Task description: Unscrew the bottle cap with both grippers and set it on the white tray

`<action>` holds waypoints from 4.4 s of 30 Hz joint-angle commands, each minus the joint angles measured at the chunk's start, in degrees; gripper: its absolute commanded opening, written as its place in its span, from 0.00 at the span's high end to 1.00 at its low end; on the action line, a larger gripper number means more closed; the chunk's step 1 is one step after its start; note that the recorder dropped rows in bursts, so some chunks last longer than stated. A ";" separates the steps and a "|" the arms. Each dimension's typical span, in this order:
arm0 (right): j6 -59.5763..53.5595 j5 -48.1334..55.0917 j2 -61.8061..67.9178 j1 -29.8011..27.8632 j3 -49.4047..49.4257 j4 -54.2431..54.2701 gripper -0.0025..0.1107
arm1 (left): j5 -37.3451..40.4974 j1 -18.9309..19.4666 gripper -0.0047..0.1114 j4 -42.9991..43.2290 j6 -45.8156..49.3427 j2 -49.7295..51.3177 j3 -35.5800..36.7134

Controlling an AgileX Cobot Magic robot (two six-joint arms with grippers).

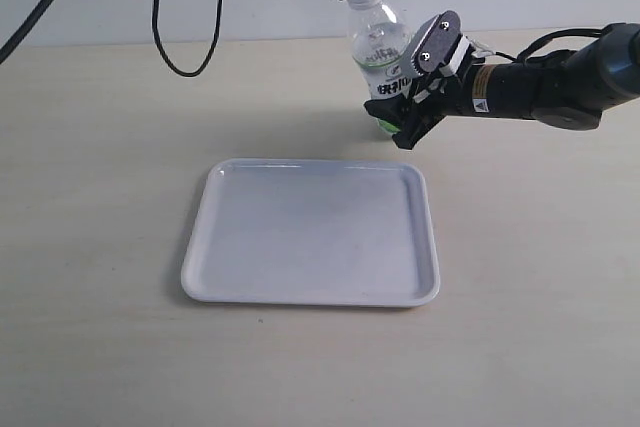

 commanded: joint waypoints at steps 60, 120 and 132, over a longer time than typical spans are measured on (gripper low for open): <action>1.33 -0.05 0.31 0.07 0.39 -0.48 0.98 | -0.58 2.86 0.35 -9.24 54.20 0.07 0.14; 1.24 -0.57 0.31 0.07 0.39 -0.70 0.98 | -0.16 0.92 0.96 -5.86 -0.06 0.07 0.14; 1.24 -1.33 0.31 0.07 0.39 -0.70 0.98 | -0.05 0.92 0.92 -5.97 -0.70 0.07 0.14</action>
